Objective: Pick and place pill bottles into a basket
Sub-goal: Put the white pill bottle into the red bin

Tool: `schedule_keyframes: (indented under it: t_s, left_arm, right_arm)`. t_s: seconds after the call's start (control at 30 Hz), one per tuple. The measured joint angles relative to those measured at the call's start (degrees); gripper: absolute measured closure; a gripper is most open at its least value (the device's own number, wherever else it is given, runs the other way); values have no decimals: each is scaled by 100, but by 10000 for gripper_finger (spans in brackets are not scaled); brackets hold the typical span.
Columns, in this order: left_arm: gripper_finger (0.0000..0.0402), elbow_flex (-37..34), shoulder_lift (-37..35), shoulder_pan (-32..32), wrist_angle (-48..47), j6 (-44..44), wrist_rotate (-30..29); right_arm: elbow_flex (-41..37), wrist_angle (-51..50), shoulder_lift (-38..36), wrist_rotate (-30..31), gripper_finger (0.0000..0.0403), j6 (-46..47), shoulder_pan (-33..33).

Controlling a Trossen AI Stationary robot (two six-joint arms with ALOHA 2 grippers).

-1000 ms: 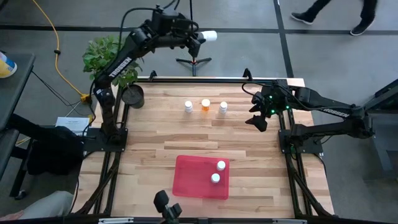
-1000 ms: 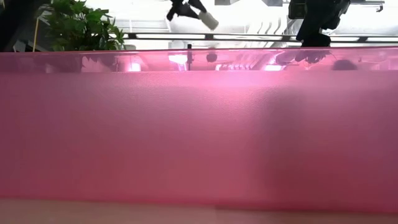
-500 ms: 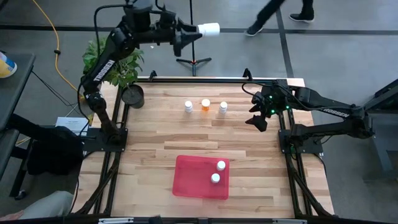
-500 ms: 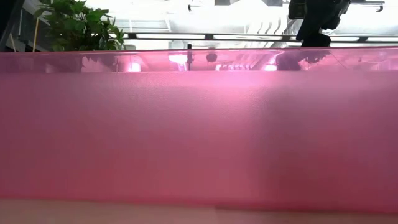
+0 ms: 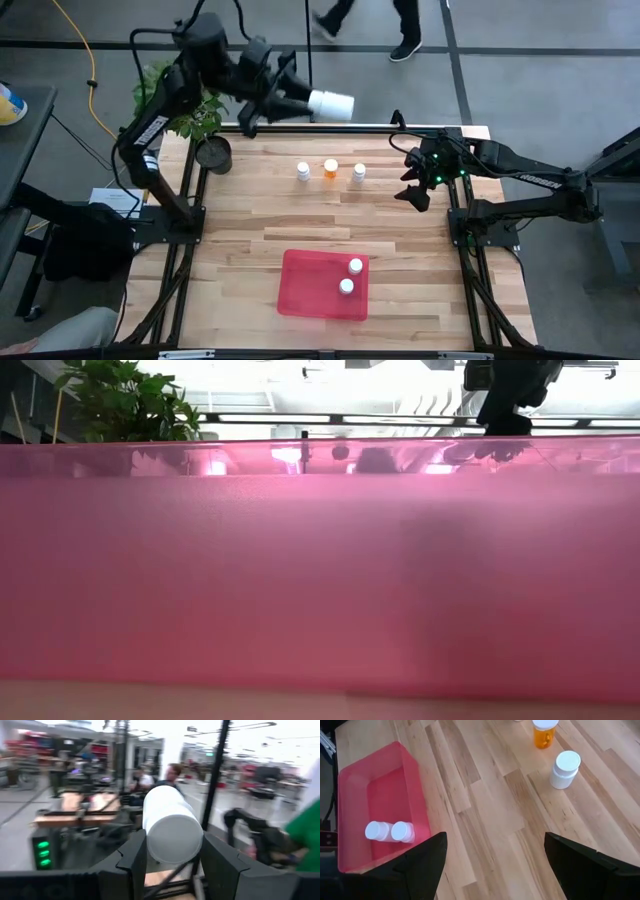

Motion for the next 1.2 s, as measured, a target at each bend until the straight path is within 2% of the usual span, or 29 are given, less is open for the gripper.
schedule_keyframes:
  t_s: [0.13, 0.3, 0.5, 0.67, 0.93, 1.2]
  left_arm:
    - [215, 0, -171, -407, -262, 122, 176]
    - [215, 0, -332, -900, -1213, 423, 162]
    - [215, -2, -341, -1494, -2841, 905, -410]
    - [215, -186, -302, -1918, -3942, 1062, -1129]
    - [215, -916, -304, -2399, -4224, 1062, -1684]
    - [215, -2293, -304, -2576, -4222, 907, -2596]
  right_arm:
    - [0, -1, 0, -1, 80, 175, 1]
    - [0, 26, 0, -207, 80, 440, -2]
    - [0, 538, 0, -574, 80, 603, 0]
    - [0, 989, 0, -616, 80, 711, 0]
    - [0, 1228, -2, -432, 80, 833, 0]
    - [0, 1333, -2, -306, 80, 879, 2]
